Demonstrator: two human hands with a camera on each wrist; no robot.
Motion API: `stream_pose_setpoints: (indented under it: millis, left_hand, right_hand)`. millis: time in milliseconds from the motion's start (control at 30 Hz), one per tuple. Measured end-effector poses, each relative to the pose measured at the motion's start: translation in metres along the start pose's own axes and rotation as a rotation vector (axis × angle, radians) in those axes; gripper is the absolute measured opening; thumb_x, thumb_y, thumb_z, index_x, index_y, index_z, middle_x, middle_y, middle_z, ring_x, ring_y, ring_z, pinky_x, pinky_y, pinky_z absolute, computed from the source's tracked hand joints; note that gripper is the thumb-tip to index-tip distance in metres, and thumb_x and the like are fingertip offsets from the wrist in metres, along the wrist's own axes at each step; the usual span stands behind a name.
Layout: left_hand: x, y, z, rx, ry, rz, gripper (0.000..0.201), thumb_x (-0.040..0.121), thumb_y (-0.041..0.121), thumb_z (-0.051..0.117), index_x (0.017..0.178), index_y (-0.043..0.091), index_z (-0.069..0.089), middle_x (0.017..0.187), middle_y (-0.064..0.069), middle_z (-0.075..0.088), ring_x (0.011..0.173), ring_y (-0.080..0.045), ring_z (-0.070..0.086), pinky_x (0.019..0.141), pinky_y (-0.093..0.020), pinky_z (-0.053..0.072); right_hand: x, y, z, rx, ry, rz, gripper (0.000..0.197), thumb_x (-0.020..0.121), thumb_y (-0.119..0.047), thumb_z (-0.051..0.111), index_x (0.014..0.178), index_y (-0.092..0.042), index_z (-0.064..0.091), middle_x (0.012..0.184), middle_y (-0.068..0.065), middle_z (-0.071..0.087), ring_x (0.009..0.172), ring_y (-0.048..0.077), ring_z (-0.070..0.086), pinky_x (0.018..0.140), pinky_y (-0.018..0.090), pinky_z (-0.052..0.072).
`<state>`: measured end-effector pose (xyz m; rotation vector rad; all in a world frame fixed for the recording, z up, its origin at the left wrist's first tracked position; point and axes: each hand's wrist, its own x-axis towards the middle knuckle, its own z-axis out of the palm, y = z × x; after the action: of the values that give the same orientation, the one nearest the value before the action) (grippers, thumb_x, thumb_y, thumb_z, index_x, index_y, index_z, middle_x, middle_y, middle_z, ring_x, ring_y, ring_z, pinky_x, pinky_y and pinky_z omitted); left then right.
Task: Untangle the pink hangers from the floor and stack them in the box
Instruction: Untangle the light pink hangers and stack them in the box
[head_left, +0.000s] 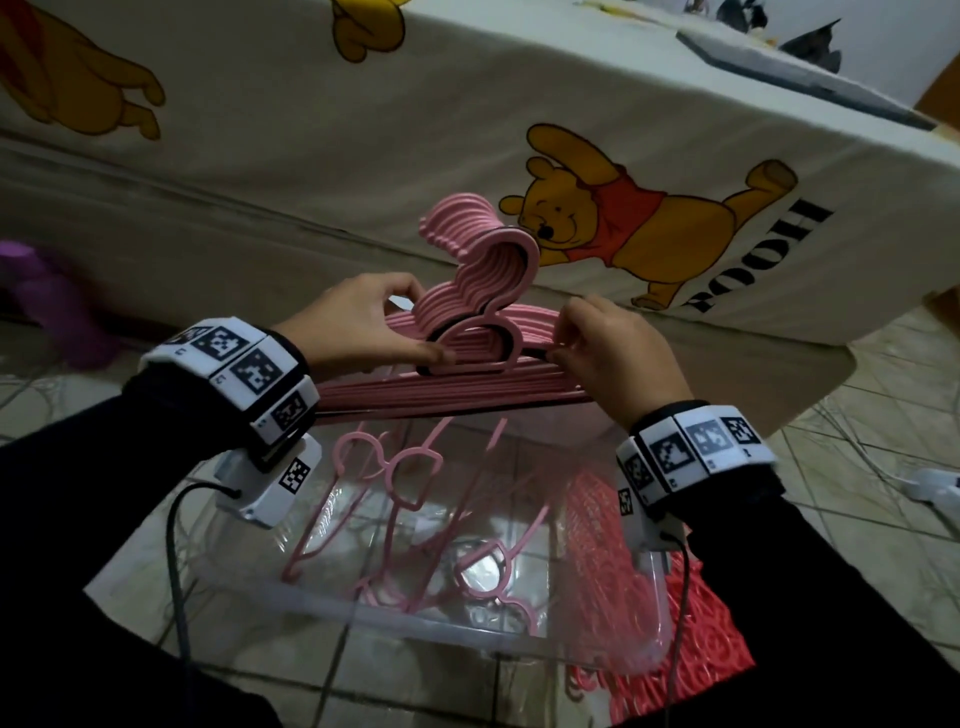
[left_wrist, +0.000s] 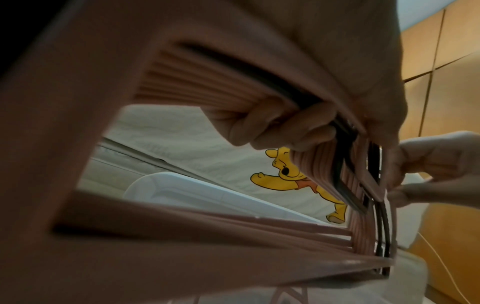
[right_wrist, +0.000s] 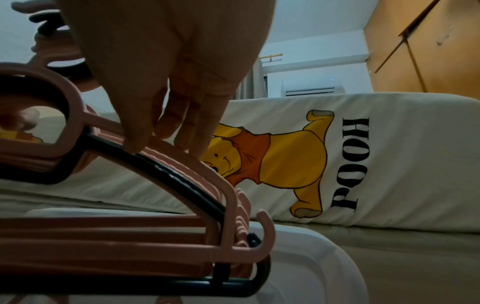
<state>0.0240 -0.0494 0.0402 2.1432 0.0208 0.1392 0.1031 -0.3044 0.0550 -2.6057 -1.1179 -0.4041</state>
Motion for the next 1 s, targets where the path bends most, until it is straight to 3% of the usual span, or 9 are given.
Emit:
stream_pose_setpoints:
  millis: [133,233,300,400,500,700,867,933,1000]
  left_hand:
    - [0.0,0.001,-0.003,-0.02,0.01,0.0,0.048,0.047,0.06,0.083,0.08,0.031,0.062,0.075,0.001,0.071,0.062,-0.031,0.062,0.051,-0.038,0.051]
    - [-0.001,0.002,-0.007,-0.036,0.013,-0.009,0.046,0.048,0.058,0.082,0.08,0.03,0.063,0.072,-0.002,0.07,0.056,-0.025,0.057,0.046,-0.036,0.047]
    - [-0.001,0.004,-0.008,-0.045,0.001,-0.007,0.047,0.049,0.055,0.083,0.081,0.027,0.064,0.077,-0.007,0.071,0.062,-0.036,0.061,0.055,-0.048,0.052]
    - [-0.002,0.006,-0.009,-0.026,-0.009,-0.002,0.047,0.05,0.054,0.082,0.083,0.025,0.064,0.079,-0.003,0.072,0.066,-0.038,0.063,0.06,-0.053,0.054]
    - [-0.003,0.007,-0.009,-0.019,-0.009,-0.011,0.046,0.051,0.052,0.08,0.083,0.025,0.064,0.076,0.0,0.071,0.06,-0.032,0.061,0.053,-0.047,0.053]
    - [-0.001,0.004,-0.006,-0.07,-0.002,-0.029,0.044,0.051,0.051,0.081,0.083,0.025,0.065,0.065,-0.006,0.068,0.049,-0.022,0.05,0.042,-0.034,0.041]
    - [-0.001,0.0,-0.005,-0.098,-0.034,-0.016,0.037,0.059,0.043,0.084,0.082,0.024,0.065,0.065,-0.008,0.067,0.045,-0.017,0.046,0.04,-0.025,0.036]
    - [-0.001,0.001,-0.005,-0.097,-0.038,-0.007,0.036,0.059,0.044,0.084,0.082,0.024,0.064,0.067,-0.008,0.068,0.047,-0.017,0.048,0.04,-0.025,0.037]
    - [-0.001,0.001,-0.006,-0.081,-0.039,0.007,0.034,0.061,0.043,0.084,0.081,0.025,0.064,0.071,-0.007,0.07,0.048,-0.016,0.051,0.041,-0.026,0.039]
  right_hand:
    - [-0.005,-0.003,-0.002,-0.11,0.009,-0.074,0.024,0.079,-0.031,0.069,0.072,-0.015,0.053,0.075,-0.002,0.054,0.071,0.017,0.048,0.055,0.03,0.042]
    - [-0.007,-0.01,0.007,-0.196,-0.238,-0.119,0.027,0.083,-0.038,0.061,0.065,-0.02,0.055,0.068,-0.003,0.057,0.065,0.019,0.055,0.055,0.029,0.045]
    - [-0.011,-0.018,0.023,-0.219,-0.387,-0.158,0.024,0.085,-0.035,0.057,0.066,-0.02,0.059,0.072,0.002,0.062,0.069,0.024,0.059,0.059,0.03,0.044]
    - [-0.017,-0.032,0.06,-0.198,-0.474,-0.253,0.017,0.084,-0.017,0.054,0.089,-0.008,0.068,0.088,0.013,0.066,0.081,0.033,0.062,0.065,0.037,0.045]
    - [-0.017,-0.04,0.097,-0.245,-0.571,-0.257,0.027,0.088,-0.011,0.048,0.114,-0.008,0.056,0.112,0.013,0.061,0.1,0.033,0.059,0.074,0.041,0.048]
    - [-0.013,-0.047,0.142,-0.332,-0.578,-0.336,0.034,0.097,-0.01,0.035,0.125,-0.012,0.054,0.131,0.011,0.052,0.12,0.032,0.049,0.097,0.043,0.04]
    - [-0.001,-0.058,0.154,-0.197,-0.315,-0.324,0.012,0.061,-0.006,0.082,0.07,-0.01,0.074,0.072,0.01,0.072,0.065,0.028,0.07,0.054,0.035,0.056]
    - [0.005,-0.057,0.159,-0.191,-0.386,-0.226,0.021,0.079,-0.023,0.071,0.097,-0.012,0.074,0.097,0.01,0.072,0.091,0.027,0.068,0.077,0.035,0.055]
    - [0.006,-0.053,0.171,-0.189,-0.62,-0.138,0.037,0.099,-0.028,0.039,0.13,-0.012,0.053,0.132,0.011,0.056,0.121,0.029,0.051,0.1,0.039,0.039]
